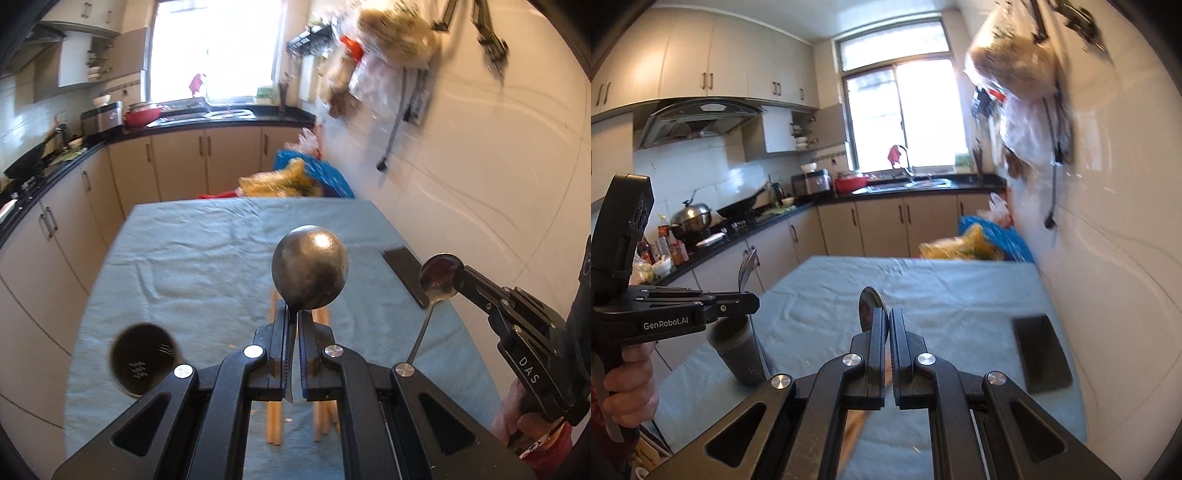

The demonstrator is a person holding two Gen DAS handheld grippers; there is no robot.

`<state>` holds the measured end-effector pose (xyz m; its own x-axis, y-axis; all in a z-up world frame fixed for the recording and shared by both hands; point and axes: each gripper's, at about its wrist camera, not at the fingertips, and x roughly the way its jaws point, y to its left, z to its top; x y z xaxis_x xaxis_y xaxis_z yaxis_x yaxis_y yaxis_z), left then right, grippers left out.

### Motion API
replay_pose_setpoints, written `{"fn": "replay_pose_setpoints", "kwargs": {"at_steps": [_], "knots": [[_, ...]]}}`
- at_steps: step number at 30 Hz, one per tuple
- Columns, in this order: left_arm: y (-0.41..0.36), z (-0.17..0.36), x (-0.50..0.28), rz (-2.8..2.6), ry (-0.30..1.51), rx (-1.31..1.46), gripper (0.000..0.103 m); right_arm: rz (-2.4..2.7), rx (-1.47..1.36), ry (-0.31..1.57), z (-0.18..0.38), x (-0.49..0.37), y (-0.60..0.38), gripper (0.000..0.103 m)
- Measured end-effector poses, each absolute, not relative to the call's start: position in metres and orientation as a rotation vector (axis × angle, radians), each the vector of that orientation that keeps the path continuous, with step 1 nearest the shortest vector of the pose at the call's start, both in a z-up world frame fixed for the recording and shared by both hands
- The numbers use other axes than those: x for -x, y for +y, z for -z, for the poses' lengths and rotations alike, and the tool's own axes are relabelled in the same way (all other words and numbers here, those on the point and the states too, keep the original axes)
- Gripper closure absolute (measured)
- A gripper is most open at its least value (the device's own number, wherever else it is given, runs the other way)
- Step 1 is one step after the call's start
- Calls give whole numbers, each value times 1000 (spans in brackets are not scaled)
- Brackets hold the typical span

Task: Organize utensils
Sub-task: 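Carry both spoons over the black holder cup with both tools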

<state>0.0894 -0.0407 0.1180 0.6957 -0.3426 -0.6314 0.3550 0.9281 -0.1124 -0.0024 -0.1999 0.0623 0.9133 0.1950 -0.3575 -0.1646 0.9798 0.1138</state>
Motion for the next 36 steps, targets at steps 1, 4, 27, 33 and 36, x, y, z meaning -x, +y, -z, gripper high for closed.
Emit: {"fn": "replay_pose_setpoints", "kwargs": {"at_steps": [1,4,27,33,36], "knots": [[-33,-123,-89,382,692,-13,99,-189,-79,366,-66,1,-195,100],[-9,-141,-94,349,663,5,99,-208,-60,344,-81,-13,-170,100],[100,-101,-154,219,707,142,99,-295,66,341,-66,-107,-2,100],[104,-84,-156,206,727,149,99,-296,138,380,-42,-111,9,100],[108,-76,-156,201,737,163,99,-307,155,407,-31,-112,10,100]]}}
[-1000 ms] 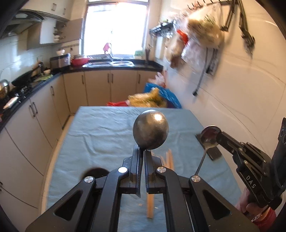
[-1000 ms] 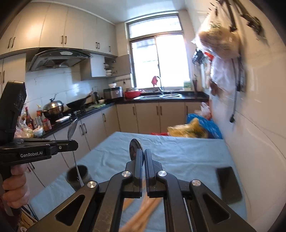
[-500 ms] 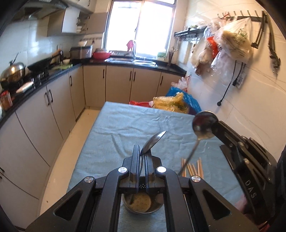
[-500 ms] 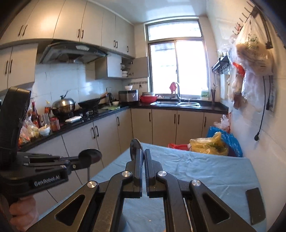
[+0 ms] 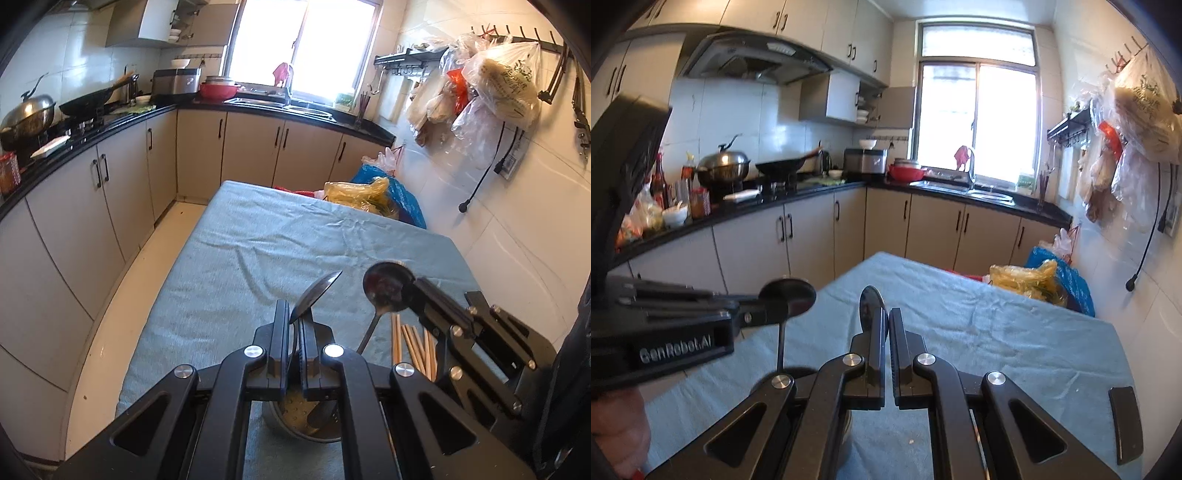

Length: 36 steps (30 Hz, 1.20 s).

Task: Organize utensils
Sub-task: 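Carry both spoons over the black holder cup with both tools, then open both tools to drop the spoons into the black holder cup, then grasp one wooden chopstick from the pile with the right tool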

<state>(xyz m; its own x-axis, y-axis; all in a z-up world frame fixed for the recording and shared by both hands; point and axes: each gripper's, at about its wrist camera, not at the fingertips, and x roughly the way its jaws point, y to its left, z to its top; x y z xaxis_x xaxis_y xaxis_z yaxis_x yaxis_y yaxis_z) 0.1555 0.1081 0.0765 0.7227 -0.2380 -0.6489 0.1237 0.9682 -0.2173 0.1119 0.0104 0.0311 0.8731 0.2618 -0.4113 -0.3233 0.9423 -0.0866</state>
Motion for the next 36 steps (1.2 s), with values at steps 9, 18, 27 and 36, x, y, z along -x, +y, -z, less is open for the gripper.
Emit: {"fn": "replay_pose_setpoints", "kwargs": {"at_steps": [9,18,27,36], "knots": [[114,-65,-157,194,764,189,96,-360,105,516,-14,-112,3,98],[118,-73,-148,182,740,203,71,-379,43,508,-29,-95,-10,97],[122,-104,-88,123,605,153,65,-337,-70,403,-65,-38,-67,78],[53,-53,-35,203,668,-10,61,-166,-246,514,-23,-5,-170,70]]}}
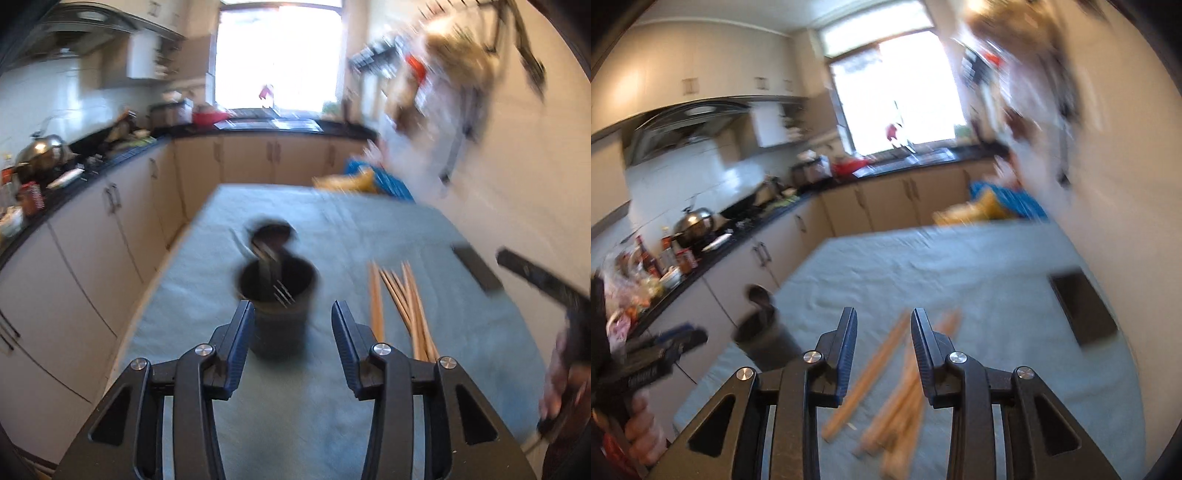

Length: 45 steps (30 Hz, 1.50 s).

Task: Organize utensils
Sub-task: 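Grasp one wooden chopstick from the pile with the right tool, then grasp a wooden chopstick with the left tool while the right tool holds its chopstick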

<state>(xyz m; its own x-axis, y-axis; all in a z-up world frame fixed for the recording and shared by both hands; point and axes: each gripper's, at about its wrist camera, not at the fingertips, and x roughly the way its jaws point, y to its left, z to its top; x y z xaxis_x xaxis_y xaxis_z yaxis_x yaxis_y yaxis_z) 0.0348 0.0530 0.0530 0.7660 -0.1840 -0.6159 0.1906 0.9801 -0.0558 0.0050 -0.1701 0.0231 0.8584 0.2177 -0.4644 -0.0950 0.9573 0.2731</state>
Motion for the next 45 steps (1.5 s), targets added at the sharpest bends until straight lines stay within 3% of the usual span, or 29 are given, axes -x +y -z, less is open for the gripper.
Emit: {"fn": "replay_pose_setpoints", "kwargs": {"at_steps": [8,18,27,34,39,45], "knots": [[6,2,-47,276,891,-76,61,-149,-488,752,31,-36,-230,70],[-4,7,-43,295,912,-118,60,-139,-506,940,64,-126,-227,76],[2,9,-49,305,915,-109,59,-43,-374,1050,83,-183,-204,86],[2,11,-54,308,926,-102,59,-8,-200,1075,85,-202,-185,87],[-7,6,-60,307,942,-115,59,5,-63,1098,85,-195,-185,96],[-32,-1,-86,327,993,-129,59,-10,-212,1075,85,-154,-236,96]]}}
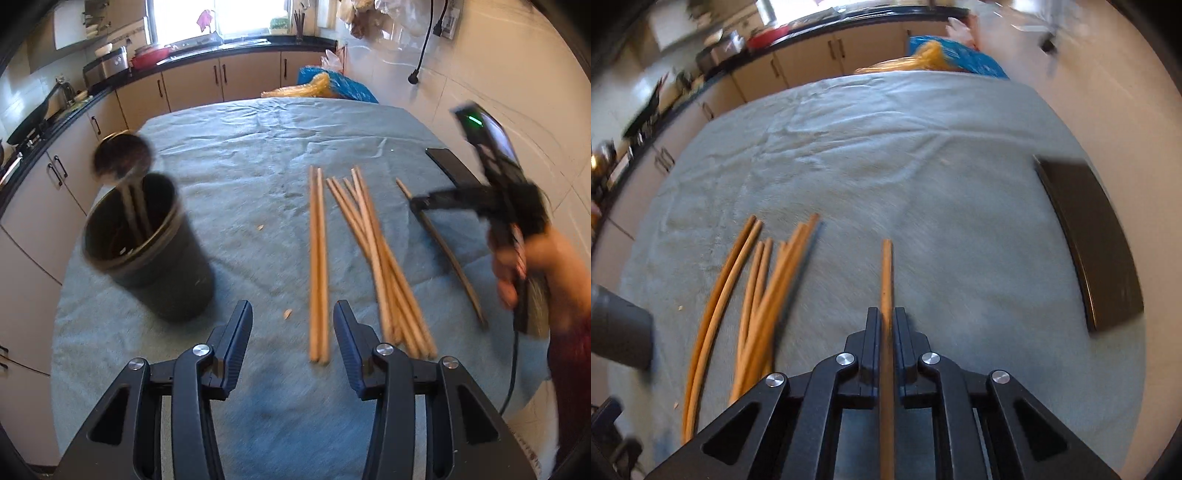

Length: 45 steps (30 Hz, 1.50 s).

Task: Organize utensils
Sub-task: 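Grasp a wooden chopstick with the left tool while the right tool holds its chopstick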

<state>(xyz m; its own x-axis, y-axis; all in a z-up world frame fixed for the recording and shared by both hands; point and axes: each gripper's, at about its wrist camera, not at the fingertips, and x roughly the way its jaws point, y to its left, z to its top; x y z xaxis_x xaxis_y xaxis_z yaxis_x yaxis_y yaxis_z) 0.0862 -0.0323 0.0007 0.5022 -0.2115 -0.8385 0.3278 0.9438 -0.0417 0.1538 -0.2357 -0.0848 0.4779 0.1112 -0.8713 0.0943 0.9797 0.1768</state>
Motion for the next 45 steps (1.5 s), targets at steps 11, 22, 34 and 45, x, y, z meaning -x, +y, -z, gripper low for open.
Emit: {"fn": "replay_pose_setpoints", "kwargs": {"at_steps": [11,22,34,45], "knots": [[-88,10,-183,245,1160,-97,71,-175,-491,912,87,-93,-283,96],[-107,34,-247,148,1215,-128,81,-250,-490,851,109,-108,-280,96],[-127,52,-271,134,1229,-195,81,-270,-509,848,118,-105,-286,95],[-123,59,-268,123,1214,-235,88,-271,-504,850,118,-104,-286,95]]}}
